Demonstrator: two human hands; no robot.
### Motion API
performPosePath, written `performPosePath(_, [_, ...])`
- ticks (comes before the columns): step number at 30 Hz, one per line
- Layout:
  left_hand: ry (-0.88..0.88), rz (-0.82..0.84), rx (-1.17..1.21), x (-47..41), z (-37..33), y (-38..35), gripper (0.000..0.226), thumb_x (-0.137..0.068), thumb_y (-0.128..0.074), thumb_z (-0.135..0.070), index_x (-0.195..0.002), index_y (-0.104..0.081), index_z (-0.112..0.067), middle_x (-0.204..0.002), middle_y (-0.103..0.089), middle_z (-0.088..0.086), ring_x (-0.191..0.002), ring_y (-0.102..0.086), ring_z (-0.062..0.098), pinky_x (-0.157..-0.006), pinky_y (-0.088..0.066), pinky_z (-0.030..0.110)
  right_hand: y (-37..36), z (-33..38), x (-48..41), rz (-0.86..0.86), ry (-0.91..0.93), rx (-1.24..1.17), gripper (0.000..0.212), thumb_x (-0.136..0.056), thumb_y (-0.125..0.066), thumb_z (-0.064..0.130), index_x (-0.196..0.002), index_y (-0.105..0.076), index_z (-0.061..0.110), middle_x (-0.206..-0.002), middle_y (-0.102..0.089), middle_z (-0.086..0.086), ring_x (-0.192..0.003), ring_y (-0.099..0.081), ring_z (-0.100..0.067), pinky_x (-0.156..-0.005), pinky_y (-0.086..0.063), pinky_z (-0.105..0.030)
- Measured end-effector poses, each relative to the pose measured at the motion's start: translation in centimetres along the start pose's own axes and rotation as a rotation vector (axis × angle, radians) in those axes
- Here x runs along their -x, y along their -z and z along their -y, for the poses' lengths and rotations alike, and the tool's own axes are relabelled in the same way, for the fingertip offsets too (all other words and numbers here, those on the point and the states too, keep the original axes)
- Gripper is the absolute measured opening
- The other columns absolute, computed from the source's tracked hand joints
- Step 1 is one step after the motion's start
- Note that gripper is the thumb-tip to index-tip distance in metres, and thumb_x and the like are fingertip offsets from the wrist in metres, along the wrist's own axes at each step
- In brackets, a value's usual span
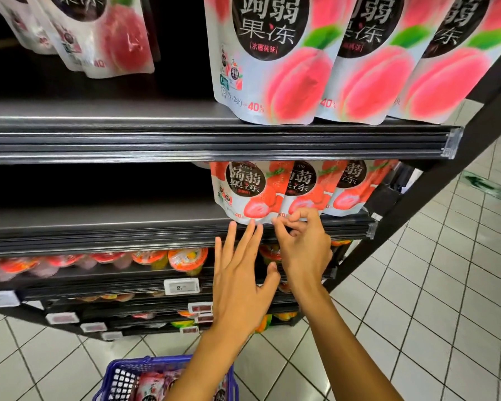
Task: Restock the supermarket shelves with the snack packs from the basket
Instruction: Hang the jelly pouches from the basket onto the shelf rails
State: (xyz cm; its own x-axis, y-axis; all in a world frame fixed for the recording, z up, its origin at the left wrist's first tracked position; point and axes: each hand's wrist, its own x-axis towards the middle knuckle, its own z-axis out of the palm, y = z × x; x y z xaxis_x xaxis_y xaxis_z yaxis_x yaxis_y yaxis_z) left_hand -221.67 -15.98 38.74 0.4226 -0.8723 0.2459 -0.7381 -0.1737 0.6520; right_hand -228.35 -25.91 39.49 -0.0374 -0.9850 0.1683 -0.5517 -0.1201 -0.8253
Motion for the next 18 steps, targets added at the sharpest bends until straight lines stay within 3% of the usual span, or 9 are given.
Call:
performPosePath(4, [0.012,-0.009,0.028,0.4,0.1,0.4,0.065,-0.090,-0.045,-0.036,-0.152,-0.030,-0.026,-0.159,-0.020,-0.017,-0.149,0.008,0.001,-0.123,0.008,0.032,-0.1,-0.1,0.2,-0.029,0.025,-0.009,0.027,-0.082,-0.072,0.046,-0.086,-0.049,0.032,-0.075,-0.071,0.023,-0.064,-0.060,0.009,-0.062,-0.040,-0.019])
performPosePath(7, [0.053,-0.022,0.091,1.2,0.7,0.9,0.061,-0.091,-0.045,-0.036,-0.150,-0.034,-0.026,-0.158,-0.022,-0.019,-0.149,0.004,-0.001,-0.124,0.001,0.034,0.0,-0.3,0.6,-0.043,0.062,-0.033,0.025,-0.081,-0.074,0.043,-0.087,-0.051,0.036,-0.072,-0.067,0.026,-0.063,-0.061,0.003,-0.060,-0.047,-0.023])
performPosePath(10, [0.119,-0.032,0.168,2.6,2.4,1.3,0.057,-0.093,-0.045,-0.038,-0.148,-0.036,-0.031,-0.155,-0.023,-0.028,-0.147,-0.003,-0.004,-0.123,-0.014,0.036,0.0,-0.8,1.4,-0.075,0.088,-0.134,0.022,-0.082,-0.076,0.036,-0.089,-0.055,0.035,-0.073,-0.066,0.024,-0.061,-0.061,-0.001,-0.063,-0.054,-0.032])
performPosePath(13, [0.187,-0.043,0.261,4.4,5.1,1.8,0.051,-0.092,-0.045,-0.038,-0.143,-0.043,-0.033,-0.142,-0.027,-0.040,-0.143,-0.022,-0.001,-0.112,-0.039,0.041,-0.4,-1.5,3.4,-0.059,0.105,-0.260,0.020,-0.082,-0.076,0.028,-0.091,-0.058,0.033,-0.075,-0.065,0.022,-0.062,-0.060,-0.003,-0.067,-0.053,-0.029])
performPosePath(16, [0.279,-0.057,0.312,7.0,9.2,2.0,0.037,-0.093,-0.051,-0.025,-0.130,-0.055,-0.028,-0.126,-0.051,-0.018,-0.121,-0.046,0.003,-0.100,-0.043,0.022,-2.1,-3.1,6.8,0.130,0.072,-0.247,0.015,-0.082,-0.075,0.023,-0.090,-0.062,0.026,-0.070,-0.064,0.016,-0.061,-0.059,-0.003,-0.064,-0.051,-0.025])
performPosePath(18, [0.384,-0.016,0.361,8.9,12.4,2.2,0.028,-0.093,-0.056,-0.012,-0.119,-0.062,-0.023,-0.108,-0.058,-0.013,-0.092,-0.056,0.000,-0.079,-0.049,0.016,-3.8,-4.4,9.5,0.298,-0.001,-0.211,0.014,-0.083,-0.076,0.020,-0.091,-0.066,0.019,-0.069,-0.066,0.012,-0.063,-0.062,-0.002,-0.060,-0.050,-0.020])
